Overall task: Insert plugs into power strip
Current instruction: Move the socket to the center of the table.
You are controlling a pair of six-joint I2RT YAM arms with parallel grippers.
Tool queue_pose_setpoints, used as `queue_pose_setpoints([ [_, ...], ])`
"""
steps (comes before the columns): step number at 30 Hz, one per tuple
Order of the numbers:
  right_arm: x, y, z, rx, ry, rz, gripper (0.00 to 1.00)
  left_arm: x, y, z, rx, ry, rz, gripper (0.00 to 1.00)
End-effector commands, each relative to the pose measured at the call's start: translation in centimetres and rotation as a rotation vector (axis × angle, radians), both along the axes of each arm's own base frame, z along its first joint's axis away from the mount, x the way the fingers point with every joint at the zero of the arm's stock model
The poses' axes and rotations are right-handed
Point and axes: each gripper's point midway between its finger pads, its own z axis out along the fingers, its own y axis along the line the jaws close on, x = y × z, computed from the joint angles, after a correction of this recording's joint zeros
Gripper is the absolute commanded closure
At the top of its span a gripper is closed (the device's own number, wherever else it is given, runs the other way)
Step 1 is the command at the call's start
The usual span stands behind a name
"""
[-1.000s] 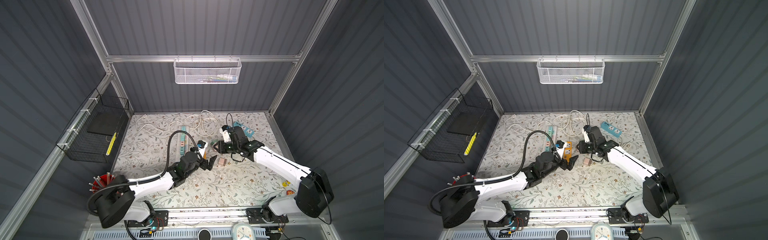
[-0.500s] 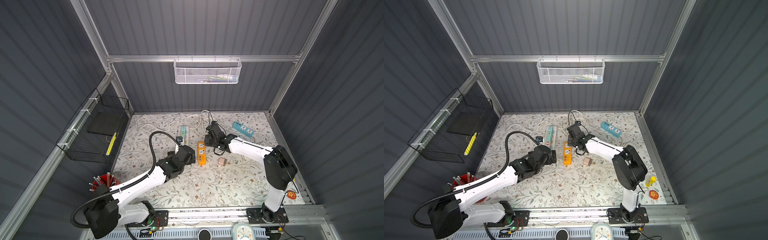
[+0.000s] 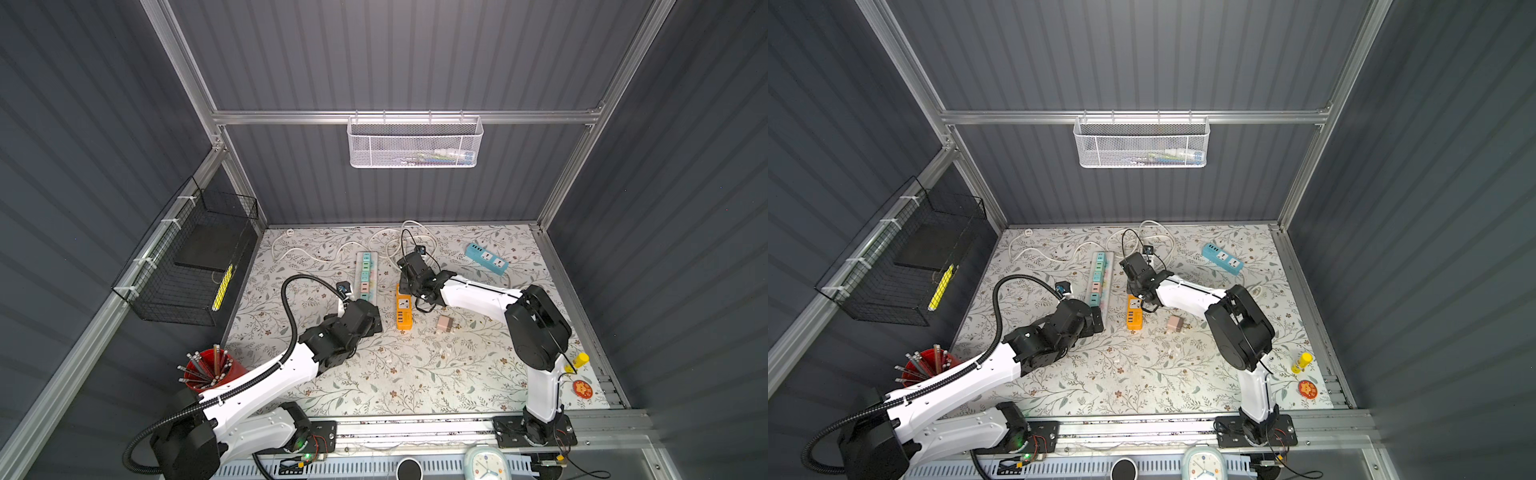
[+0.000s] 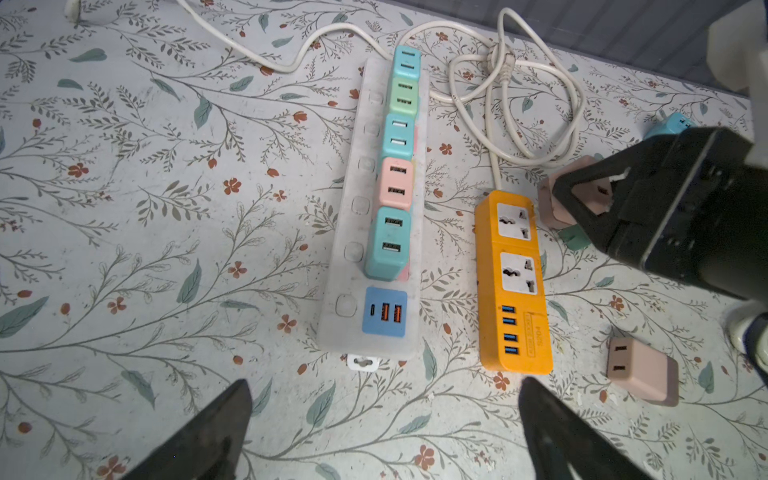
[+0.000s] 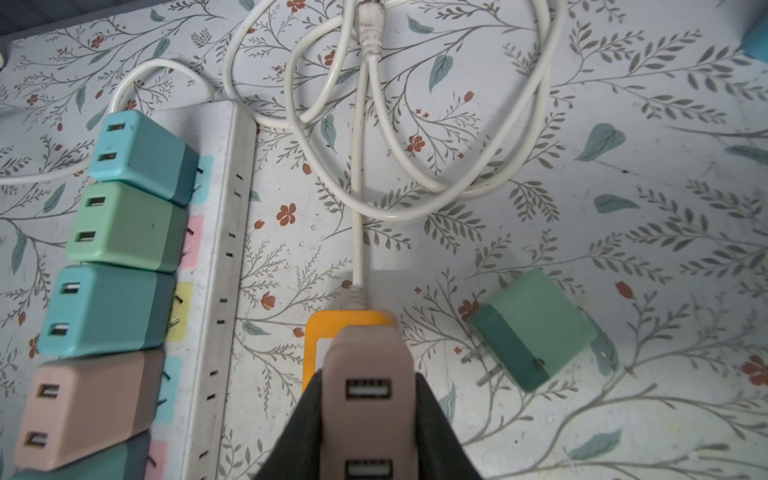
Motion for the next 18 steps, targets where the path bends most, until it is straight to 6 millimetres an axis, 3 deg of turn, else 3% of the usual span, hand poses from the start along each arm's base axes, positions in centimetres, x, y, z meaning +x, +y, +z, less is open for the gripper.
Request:
queue_pose_setpoints([
  [1, 0.7, 0.0, -0.1, -0.014, -0.007, -0.034, 0.82, -0.5, 0.1, -0.8, -0.05, 0.02, 0.013, 0.0],
  [10, -0.6, 0.6, -1.4, -0.034, 0.027, -0.035, 0.83, -0.9, 0.7, -0.9, -0.046, 0.016, 0.019, 0.0],
  [18, -1.6, 0.0, -0.4, -0.028, 0.009, -0.068, 0.83, -1.0, 0.8, -0.1, -0.047, 0.003, 0.008, 0.0],
])
